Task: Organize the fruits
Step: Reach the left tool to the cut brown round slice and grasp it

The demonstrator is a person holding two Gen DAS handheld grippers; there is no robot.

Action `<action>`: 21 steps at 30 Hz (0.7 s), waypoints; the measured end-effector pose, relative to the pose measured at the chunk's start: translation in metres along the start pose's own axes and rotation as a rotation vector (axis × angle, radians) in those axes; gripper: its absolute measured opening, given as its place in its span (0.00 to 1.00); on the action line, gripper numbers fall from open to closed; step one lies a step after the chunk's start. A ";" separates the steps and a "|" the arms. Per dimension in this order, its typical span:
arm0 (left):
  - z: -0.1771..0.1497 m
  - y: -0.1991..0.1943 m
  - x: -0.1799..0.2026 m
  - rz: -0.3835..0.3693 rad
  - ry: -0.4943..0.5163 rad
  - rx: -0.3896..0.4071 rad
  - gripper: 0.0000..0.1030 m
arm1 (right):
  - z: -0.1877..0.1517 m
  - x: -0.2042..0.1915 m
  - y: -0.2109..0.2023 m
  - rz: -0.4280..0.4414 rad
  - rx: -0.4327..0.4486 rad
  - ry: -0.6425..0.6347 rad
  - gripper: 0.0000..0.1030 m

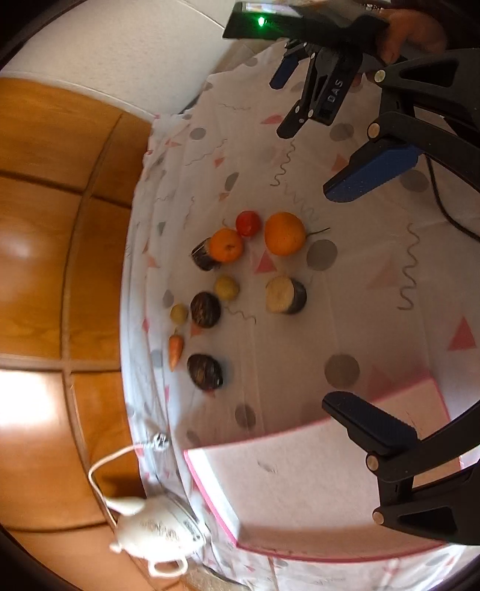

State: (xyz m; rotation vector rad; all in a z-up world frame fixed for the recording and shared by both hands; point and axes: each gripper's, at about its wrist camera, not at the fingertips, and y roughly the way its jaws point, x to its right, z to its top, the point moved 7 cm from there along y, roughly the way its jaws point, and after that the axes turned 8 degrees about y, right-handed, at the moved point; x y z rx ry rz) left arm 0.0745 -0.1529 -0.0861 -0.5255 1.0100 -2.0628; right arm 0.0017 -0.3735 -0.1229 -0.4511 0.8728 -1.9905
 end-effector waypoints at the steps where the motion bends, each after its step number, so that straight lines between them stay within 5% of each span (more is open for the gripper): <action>1: 0.001 0.004 0.002 -0.002 0.009 -0.016 1.00 | -0.001 0.001 0.001 0.001 -0.003 0.000 0.99; 4: 0.005 0.016 -0.003 0.040 0.016 -0.050 0.99 | -0.004 0.003 0.003 0.001 -0.008 -0.005 0.99; 8: 0.008 0.034 -0.011 0.057 0.024 -0.100 0.74 | -0.006 0.009 0.010 -0.018 -0.009 -0.001 0.99; 13: 0.012 0.053 -0.014 0.044 0.013 -0.120 0.72 | -0.008 0.015 0.015 -0.026 -0.005 0.014 0.99; 21: 0.018 0.075 -0.013 0.017 -0.032 -0.139 0.55 | -0.011 0.007 0.018 0.005 0.000 0.002 0.99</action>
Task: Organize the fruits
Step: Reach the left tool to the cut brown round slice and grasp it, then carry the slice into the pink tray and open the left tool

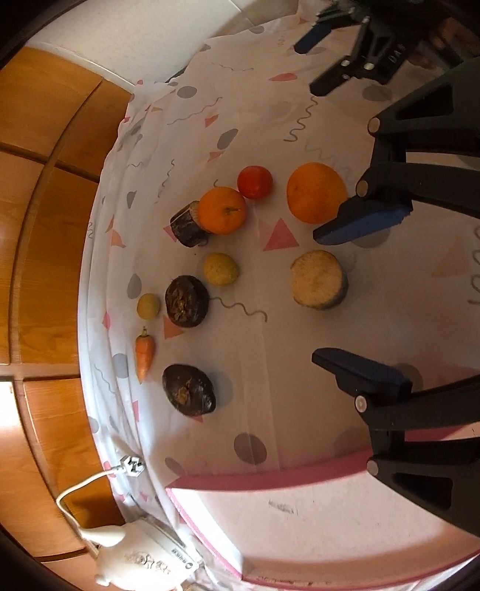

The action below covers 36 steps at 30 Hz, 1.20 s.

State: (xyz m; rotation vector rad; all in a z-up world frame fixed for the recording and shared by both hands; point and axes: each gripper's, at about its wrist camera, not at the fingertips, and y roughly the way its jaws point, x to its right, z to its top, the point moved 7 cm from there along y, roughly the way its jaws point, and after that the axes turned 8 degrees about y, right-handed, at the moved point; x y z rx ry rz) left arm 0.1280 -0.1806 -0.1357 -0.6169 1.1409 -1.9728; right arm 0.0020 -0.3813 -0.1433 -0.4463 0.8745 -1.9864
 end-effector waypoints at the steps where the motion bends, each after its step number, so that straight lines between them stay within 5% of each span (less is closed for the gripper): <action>1: 0.001 0.003 0.001 -0.003 0.000 -0.003 0.53 | -0.001 -0.001 0.000 0.002 -0.002 -0.001 0.99; 5: 0.003 0.013 0.004 -0.032 -0.013 -0.007 0.34 | -0.003 -0.002 0.003 0.002 -0.007 -0.006 0.99; 10: 0.002 0.003 0.003 -0.074 -0.044 0.042 0.34 | -0.004 -0.002 0.004 -0.004 -0.002 -0.013 0.99; 15: 0.005 -0.047 -0.022 -0.104 -0.128 0.178 0.34 | -0.010 -0.002 0.010 -0.005 -0.025 -0.009 0.98; 24: -0.038 -0.099 -0.142 0.153 -0.380 0.240 0.34 | -0.017 0.002 0.015 0.025 -0.046 0.045 0.96; 36: -0.086 -0.088 -0.231 0.340 -0.532 0.178 0.35 | -0.016 0.001 0.018 -0.001 -0.067 0.067 0.98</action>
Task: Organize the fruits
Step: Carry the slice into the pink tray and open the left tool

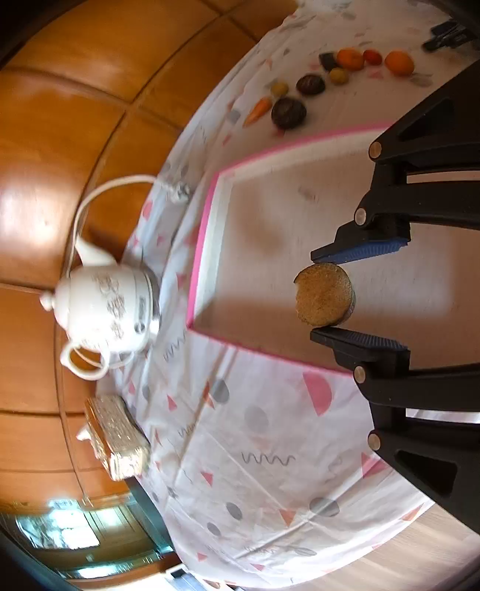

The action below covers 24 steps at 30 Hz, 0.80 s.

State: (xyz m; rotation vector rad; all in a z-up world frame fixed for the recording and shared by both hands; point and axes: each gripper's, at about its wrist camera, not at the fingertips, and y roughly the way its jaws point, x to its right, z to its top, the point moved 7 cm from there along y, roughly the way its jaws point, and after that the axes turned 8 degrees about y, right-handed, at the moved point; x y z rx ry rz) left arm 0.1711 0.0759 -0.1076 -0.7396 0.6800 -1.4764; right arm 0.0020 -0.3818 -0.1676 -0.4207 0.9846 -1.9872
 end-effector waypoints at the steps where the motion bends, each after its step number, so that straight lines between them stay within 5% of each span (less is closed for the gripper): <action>1: 0.000 0.002 -0.004 0.008 -0.005 -0.006 0.35 | 0.000 0.000 0.000 -0.005 0.001 0.001 0.98; 10: -0.010 -0.013 -0.013 0.044 -0.030 0.034 0.56 | 0.000 0.000 -0.001 -0.022 -0.015 0.003 0.98; 16: -0.023 -0.037 -0.001 -0.022 -0.034 0.053 0.66 | 0.001 0.000 -0.001 -0.024 -0.018 -0.004 0.98; 24: -0.039 -0.068 0.029 -0.060 0.061 0.117 0.66 | 0.016 -0.022 -0.017 0.016 0.018 -0.097 0.67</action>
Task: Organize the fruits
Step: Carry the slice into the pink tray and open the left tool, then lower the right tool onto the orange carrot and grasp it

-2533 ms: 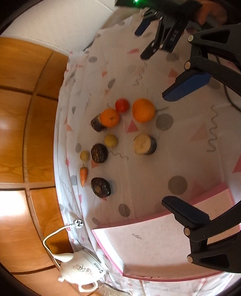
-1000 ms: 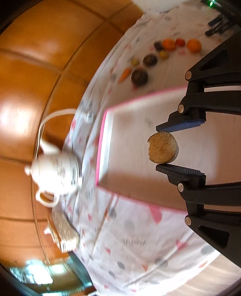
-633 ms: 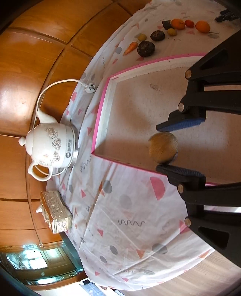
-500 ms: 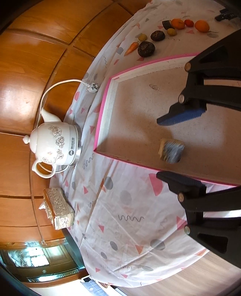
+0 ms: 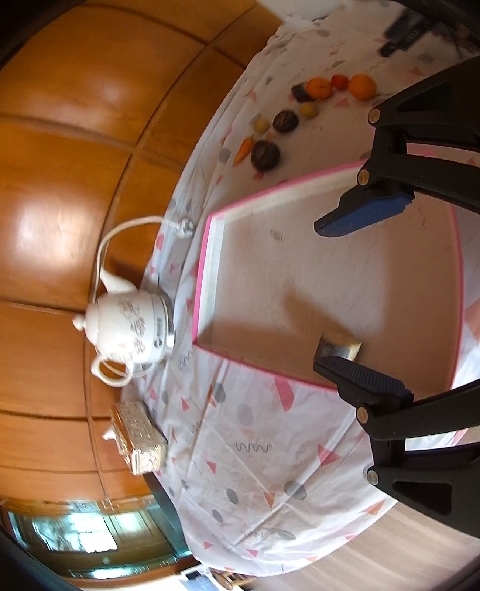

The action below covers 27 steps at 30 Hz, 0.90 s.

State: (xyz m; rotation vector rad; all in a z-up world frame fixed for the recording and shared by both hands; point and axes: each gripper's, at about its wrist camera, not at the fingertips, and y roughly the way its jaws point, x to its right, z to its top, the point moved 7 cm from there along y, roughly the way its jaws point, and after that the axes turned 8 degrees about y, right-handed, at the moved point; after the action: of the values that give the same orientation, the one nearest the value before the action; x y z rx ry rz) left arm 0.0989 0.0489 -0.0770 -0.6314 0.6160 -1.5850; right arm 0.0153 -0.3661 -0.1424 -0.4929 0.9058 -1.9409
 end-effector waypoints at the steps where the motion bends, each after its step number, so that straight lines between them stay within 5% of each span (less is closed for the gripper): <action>1: -0.001 -0.001 0.003 -0.010 0.009 0.002 0.67 | 0.004 -0.004 -0.003 0.011 0.011 -0.011 0.66; 5: -0.006 -0.003 0.015 -0.035 0.056 0.006 0.87 | 0.025 -0.033 -0.011 0.118 0.026 -0.068 0.59; 13: -0.016 -0.003 0.007 -0.028 0.039 -0.005 0.97 | 0.066 -0.120 0.007 0.328 -0.028 -0.271 0.46; 15: -0.016 -0.004 0.002 -0.029 0.026 -0.004 0.99 | 0.077 -0.144 0.014 0.345 -0.033 -0.327 0.38; 27: -0.016 0.001 -0.002 -0.073 0.015 -0.013 0.99 | 0.123 -0.253 0.080 0.348 -0.105 -0.574 0.38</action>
State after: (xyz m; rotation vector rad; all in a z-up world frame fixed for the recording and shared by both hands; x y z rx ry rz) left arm 0.0881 0.0517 -0.0894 -0.6586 0.6207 -1.6559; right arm 0.2685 -0.2225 -0.1177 -0.8396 0.6635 -1.3349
